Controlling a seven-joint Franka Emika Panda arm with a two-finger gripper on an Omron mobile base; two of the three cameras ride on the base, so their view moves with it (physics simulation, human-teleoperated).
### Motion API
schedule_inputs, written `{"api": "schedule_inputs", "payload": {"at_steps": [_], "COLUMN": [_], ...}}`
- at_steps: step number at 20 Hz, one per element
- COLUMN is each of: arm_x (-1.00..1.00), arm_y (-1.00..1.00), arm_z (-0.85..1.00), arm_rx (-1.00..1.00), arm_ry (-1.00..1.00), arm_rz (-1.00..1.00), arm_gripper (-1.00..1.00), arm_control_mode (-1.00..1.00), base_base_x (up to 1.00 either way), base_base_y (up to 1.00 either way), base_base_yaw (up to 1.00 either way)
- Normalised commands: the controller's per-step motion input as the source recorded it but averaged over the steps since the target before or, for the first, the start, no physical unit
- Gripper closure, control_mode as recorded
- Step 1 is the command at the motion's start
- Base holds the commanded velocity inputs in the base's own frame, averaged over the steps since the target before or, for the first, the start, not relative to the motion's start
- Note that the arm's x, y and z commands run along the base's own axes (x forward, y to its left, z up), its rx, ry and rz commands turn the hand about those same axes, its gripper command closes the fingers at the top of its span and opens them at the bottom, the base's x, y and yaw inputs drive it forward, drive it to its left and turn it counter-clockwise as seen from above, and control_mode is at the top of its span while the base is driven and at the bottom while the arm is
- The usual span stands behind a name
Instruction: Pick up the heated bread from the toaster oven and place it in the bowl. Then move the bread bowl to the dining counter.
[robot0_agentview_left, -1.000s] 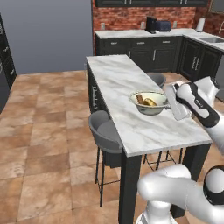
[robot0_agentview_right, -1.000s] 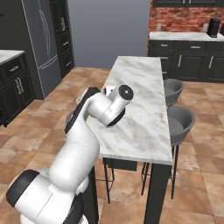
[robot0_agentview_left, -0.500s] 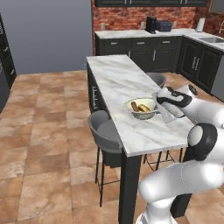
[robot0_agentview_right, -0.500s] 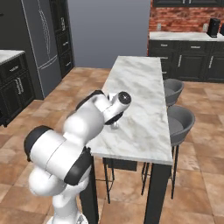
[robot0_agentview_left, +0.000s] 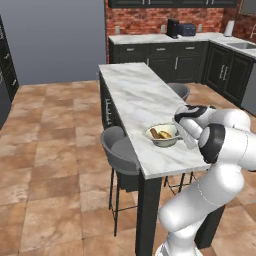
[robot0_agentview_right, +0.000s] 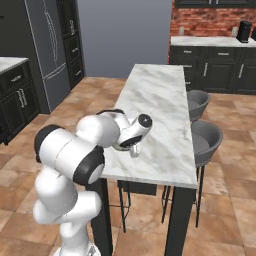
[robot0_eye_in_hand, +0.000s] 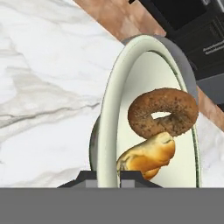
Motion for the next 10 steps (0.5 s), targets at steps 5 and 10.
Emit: {"api": "schedule_inputs", "payload": {"at_steps": [5,10], "arm_x": [-0.26,-0.62], "arm_y": [-0.11,-0.05], "arm_z": [-0.11,0.10], "arm_rx": [0.00,0.02], "arm_ry": [0.00,-0.01], "arm_rz": [0.00,0.00], "arm_gripper": [-1.00,-1.00], "arm_control_mode": [-1.00,-1.00], "base_base_x": [0.00,0.00], "base_base_y": [0.00,0.00], "base_base_yaw": [0.00,0.00]}}
